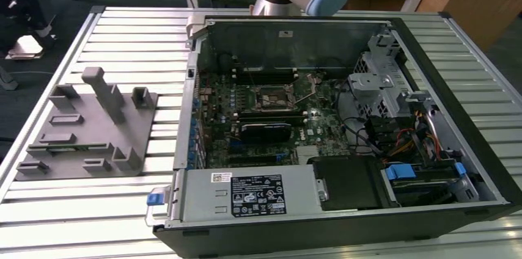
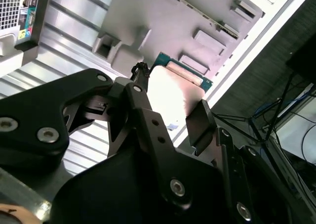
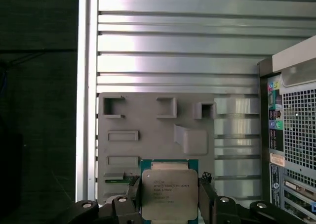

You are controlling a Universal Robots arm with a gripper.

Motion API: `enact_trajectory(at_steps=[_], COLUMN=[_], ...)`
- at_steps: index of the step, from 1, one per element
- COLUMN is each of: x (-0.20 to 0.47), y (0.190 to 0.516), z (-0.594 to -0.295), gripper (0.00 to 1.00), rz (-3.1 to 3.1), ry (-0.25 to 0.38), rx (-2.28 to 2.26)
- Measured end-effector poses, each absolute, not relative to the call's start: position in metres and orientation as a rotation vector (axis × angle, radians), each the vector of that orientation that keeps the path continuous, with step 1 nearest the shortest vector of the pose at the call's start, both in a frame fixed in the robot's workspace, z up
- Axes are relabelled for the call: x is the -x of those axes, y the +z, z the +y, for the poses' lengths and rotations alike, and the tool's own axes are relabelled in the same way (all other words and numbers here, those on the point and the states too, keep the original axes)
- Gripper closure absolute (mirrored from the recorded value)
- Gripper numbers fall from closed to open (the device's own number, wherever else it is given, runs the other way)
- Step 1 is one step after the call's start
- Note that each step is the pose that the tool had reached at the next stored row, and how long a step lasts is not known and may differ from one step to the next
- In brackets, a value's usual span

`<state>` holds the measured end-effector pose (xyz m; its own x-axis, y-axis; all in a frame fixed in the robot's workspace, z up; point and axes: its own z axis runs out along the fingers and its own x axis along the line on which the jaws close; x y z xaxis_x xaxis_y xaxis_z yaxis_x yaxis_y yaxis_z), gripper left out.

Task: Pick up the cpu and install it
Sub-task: 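Pick up the cpu and move it towards the insertion slot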

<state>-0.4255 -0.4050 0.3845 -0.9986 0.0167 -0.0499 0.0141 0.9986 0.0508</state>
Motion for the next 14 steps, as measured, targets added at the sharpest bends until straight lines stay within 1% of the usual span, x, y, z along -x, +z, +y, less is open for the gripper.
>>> enact_trajectory(at_steps=[14], x=[0.384], y=[0.385], z=[-0.405], gripper=[0.45], rz=[3.090], ry=[0.078], rx=[-0.024])
